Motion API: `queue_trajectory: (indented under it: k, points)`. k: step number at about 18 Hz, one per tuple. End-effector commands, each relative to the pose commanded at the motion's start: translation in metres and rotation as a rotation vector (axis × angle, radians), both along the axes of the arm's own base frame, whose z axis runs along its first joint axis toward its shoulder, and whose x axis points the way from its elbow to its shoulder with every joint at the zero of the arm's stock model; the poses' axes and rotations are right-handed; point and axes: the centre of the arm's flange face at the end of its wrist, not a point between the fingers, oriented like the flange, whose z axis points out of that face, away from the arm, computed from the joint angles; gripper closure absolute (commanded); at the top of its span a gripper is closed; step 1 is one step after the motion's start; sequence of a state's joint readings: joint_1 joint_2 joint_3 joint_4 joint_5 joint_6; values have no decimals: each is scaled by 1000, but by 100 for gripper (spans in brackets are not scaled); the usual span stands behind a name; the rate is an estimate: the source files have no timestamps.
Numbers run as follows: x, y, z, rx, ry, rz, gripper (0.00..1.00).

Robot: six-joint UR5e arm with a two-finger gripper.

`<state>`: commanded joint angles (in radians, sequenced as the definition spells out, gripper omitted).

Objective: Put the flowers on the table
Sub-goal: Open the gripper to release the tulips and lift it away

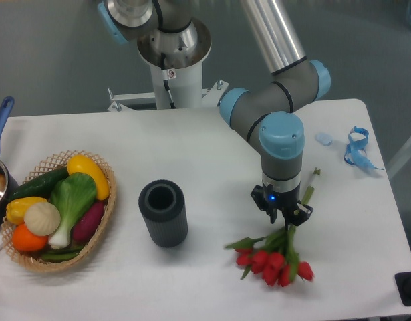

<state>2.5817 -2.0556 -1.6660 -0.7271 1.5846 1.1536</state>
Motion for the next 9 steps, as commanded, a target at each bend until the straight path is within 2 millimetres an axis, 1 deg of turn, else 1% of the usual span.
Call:
queue_trajectory:
  k: [1,3,6,8,9]
  points:
    - [-2,1,9,10,14,3,0]
    - [-5,4,47,43,71,5,0]
    - [-13,0,92,69,130,13,0]
    - [-17,-13,116,69,131,27,0]
    - [-21,-24,125,65,119,43,0]
